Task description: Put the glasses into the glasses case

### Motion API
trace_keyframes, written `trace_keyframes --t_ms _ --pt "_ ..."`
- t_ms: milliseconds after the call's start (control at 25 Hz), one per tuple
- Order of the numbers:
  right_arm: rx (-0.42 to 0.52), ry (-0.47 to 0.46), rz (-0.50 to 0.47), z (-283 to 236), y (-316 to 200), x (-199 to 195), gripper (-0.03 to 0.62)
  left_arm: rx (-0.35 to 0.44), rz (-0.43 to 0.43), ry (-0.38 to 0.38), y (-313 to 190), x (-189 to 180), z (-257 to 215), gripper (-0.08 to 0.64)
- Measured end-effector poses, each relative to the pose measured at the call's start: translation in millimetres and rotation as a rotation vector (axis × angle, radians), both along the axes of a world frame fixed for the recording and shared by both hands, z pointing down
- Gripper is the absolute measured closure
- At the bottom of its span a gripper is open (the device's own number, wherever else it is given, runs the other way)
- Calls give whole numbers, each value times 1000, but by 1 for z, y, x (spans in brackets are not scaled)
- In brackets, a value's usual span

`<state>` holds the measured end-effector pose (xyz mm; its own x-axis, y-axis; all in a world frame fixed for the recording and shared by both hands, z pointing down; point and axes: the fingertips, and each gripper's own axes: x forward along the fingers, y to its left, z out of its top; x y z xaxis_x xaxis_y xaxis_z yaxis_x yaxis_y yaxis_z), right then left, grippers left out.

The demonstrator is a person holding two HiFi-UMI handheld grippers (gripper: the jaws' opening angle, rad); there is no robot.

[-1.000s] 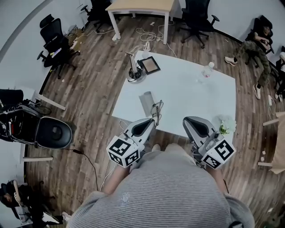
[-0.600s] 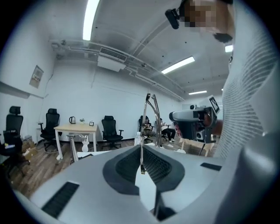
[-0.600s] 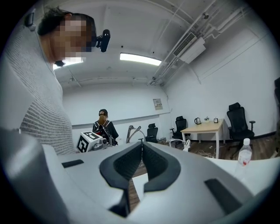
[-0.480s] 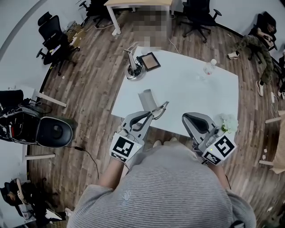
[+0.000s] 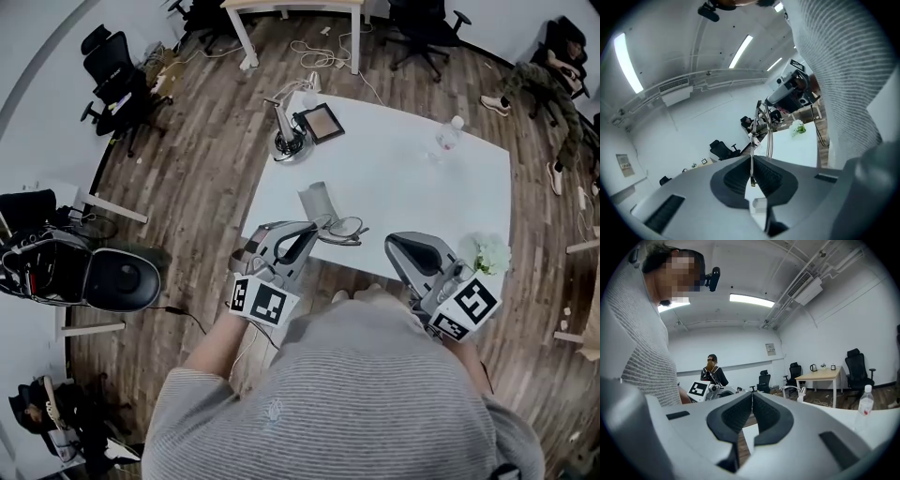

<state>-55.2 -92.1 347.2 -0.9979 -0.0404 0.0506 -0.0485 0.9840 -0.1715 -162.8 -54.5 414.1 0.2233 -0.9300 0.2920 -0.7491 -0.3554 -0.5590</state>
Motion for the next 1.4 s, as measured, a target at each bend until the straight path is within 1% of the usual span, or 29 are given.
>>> trace_keyframes --t_ms 120,400,480,560,760,1040,1200,1400 --pt "-3 3 1 7 -1 0 577 -9 56 -122 -2 -3 14 535" --pt "-6 24 33 15 -10 -1 577 -9 239 -442 -13 -15 49 535" --pt "-5 30 39 17 -12 -2 577 -6 295 -517 -16 -17 61 535" --pt "-3 37 44 18 -12 -3 577 -8 348 -576 -17 -18 74 535" --pt "-8 66 66 26 -16 -7 577 -24 453 -683 -24 -30 106 535" --pt "-8 100 134 34 -27 -6 577 -52 587 -811 -48 -53 146 535" --pt "-11 123 174 39 -36 -4 577 -64 644 -847 -67 -63 161 535" --pt "-14 134 216 41 -44 -3 577 -100 719 -894 -79 -76 189 535"
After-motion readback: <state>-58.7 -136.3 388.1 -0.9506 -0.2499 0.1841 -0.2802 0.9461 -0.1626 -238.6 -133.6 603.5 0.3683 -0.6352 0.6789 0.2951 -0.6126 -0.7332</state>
